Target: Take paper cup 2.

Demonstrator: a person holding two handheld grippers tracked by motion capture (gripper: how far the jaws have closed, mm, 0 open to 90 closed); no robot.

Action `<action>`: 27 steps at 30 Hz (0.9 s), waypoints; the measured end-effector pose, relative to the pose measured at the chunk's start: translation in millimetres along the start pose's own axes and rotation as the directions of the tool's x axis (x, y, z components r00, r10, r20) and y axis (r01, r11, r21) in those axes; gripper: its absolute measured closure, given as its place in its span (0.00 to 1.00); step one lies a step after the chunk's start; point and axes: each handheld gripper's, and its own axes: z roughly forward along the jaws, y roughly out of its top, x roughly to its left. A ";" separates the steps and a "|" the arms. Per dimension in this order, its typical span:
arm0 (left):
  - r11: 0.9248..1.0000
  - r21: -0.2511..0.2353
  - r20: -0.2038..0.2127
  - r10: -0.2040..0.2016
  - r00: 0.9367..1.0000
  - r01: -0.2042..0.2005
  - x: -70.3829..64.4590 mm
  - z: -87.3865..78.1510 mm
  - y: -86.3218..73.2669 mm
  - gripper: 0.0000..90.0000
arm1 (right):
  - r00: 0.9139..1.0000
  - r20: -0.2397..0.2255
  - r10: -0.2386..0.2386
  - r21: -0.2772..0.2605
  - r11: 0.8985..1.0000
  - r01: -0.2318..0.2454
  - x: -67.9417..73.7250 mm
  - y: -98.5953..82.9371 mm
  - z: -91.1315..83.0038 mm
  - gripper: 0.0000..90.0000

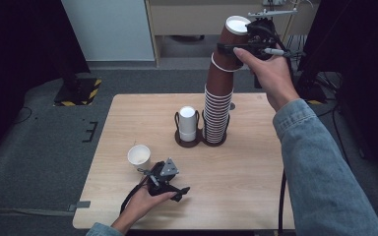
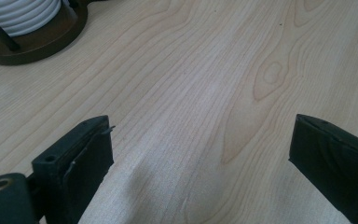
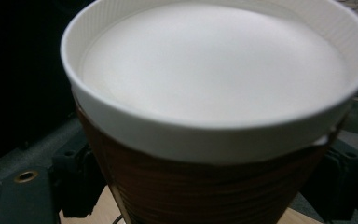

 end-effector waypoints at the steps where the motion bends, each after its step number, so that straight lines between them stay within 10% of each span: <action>1: 1.000 0.000 0.000 0.000 1.000 0.000 0.1 0.1 0.0 0.06 | 1.000 0.002 0.000 -0.002 1.000 0.000 -1.0 0.0 -1.4 0.17; 27: 1.000 0.009 -0.005 0.000 1.000 0.000 1.3 1.5 -0.6 0.06 | 0.999 0.051 0.013 -0.025 1.000 -0.012 -31.8 -20.7 -41.1 0.17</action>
